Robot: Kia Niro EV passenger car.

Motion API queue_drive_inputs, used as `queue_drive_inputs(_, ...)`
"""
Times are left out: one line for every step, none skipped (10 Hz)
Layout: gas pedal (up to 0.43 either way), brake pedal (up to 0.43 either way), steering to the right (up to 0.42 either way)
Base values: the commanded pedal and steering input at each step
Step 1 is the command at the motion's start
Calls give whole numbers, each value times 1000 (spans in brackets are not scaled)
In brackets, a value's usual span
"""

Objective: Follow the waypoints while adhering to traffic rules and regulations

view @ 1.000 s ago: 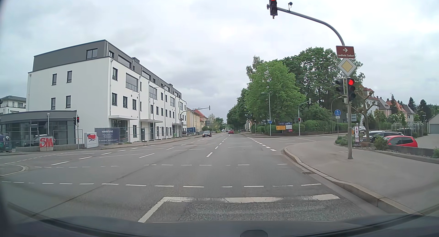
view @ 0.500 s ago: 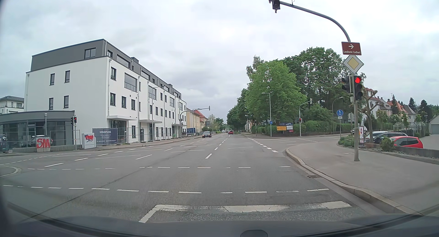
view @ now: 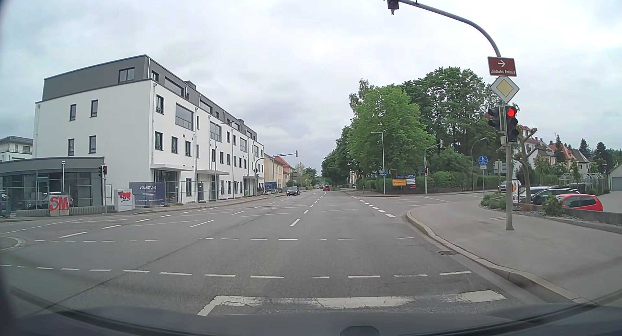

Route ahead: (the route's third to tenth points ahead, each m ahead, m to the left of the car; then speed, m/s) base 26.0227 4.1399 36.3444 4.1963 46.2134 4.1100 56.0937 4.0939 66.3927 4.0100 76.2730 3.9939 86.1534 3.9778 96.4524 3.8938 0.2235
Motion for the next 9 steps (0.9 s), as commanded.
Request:
queue_drive_inputs(0, 238, -3)
queue_drive_inputs(0, 244, -4)
queue_drive_inputs(0, 250, -5)
queue_drive_inputs(0, 250, -7)
queue_drive_inputs(0, 250, -9)
queue_drive_inputs(0, 250, -9)
queue_drive_inputs(0, 250, -9)
queue_drive_inputs(0, 250, -9)
queue_drive_inputs(0, 250, -9)
